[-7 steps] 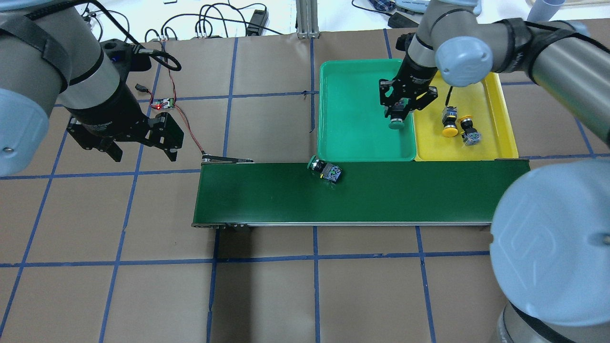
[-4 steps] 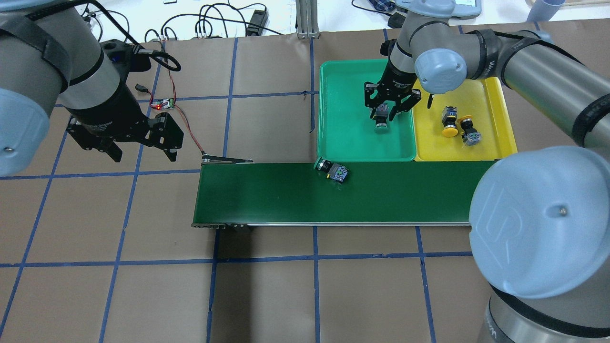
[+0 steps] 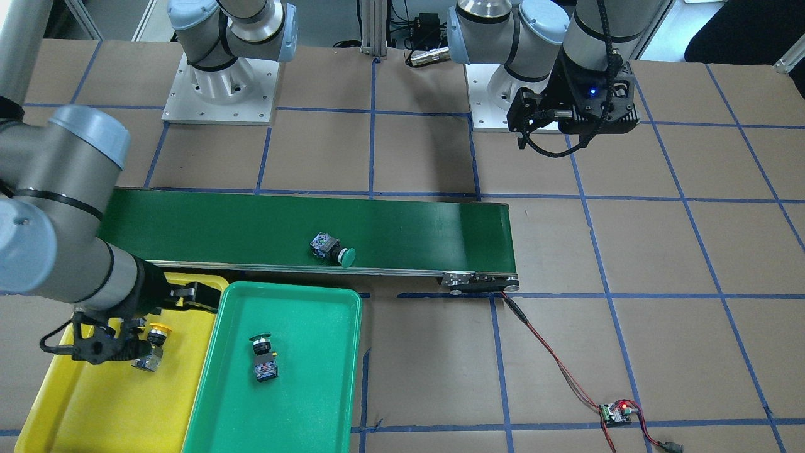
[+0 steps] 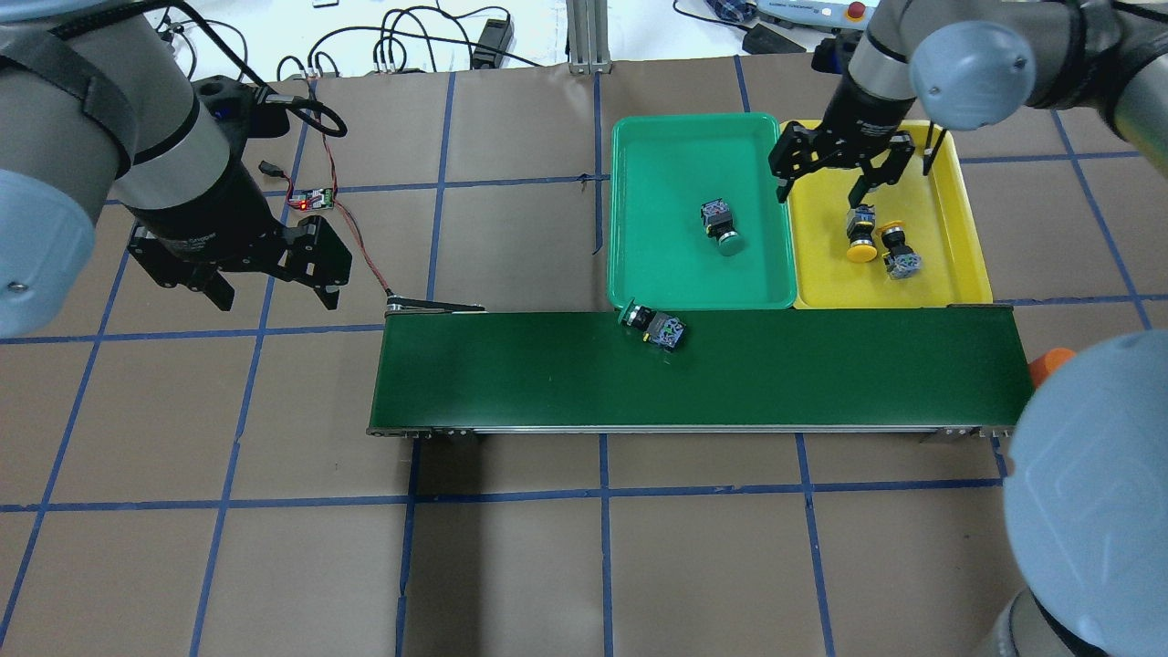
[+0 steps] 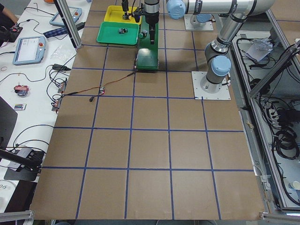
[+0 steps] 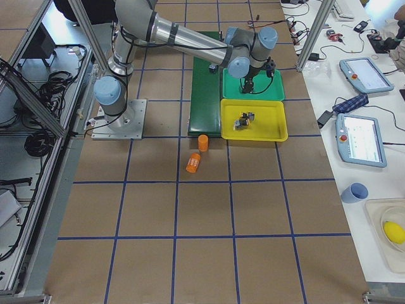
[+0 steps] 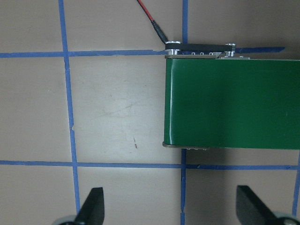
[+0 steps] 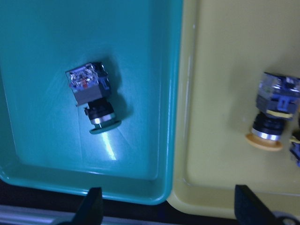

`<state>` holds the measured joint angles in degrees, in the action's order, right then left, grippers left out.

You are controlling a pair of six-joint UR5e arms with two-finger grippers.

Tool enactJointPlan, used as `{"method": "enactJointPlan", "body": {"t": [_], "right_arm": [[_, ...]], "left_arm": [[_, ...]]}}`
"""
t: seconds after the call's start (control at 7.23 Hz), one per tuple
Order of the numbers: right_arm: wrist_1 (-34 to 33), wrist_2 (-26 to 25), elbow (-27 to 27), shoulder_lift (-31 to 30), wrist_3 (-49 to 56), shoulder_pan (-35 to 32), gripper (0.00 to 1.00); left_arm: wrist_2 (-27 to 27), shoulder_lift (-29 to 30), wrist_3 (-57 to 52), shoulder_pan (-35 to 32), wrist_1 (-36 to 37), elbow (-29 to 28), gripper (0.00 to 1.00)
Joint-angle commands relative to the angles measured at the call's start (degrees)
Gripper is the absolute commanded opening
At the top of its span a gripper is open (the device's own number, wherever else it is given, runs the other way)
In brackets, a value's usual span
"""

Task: Sort buttons by color to trays
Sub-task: 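Move the right gripper back over the belt to the second green button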

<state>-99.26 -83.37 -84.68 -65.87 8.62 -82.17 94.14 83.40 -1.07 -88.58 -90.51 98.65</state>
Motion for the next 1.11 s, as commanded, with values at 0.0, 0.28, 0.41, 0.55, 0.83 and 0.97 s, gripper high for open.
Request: {"method": "enactJointPlan", "body": {"t": [0.0, 0.28, 0.41, 0.55, 0.83, 0.97], "right_arm": [[-5.1, -6.3, -14.2, -8.0, 11.1, 6.1, 0.95], [-9.9, -4.2, -20.8, -11.3, 11.2, 9.6, 0.99], [-5.4, 0.1, -20.8, -12.1, 8.4, 9.3, 0.98], [-3.7, 2.3, -21.7, -13.1, 8.1, 9.2, 0.97], [-3.6, 2.8, -23.2, -13.8, 8.3, 8.9, 0.97], [-3.7, 5.3, -23.2, -13.8, 7.6, 8.2, 0.97]], "left_arm": [[0.0, 0.0, 0.0, 0.0, 0.1, 0.0, 1.00], [-0.2, 0.1, 0.0, 0.0, 0.1, 0.0, 1.00], [-0.2, 0.0, 0.0, -0.1, 0.0, 0.0, 1.00], [-0.2, 0.0, 0.0, -0.1, 0.1, -0.1, 1.00], [-0.3, 0.0, 0.0, -0.2, 0.1, -0.1, 1.00], [-0.3, 0.1, 0.0, -0.3, 0.1, -0.1, 1.00]]}}
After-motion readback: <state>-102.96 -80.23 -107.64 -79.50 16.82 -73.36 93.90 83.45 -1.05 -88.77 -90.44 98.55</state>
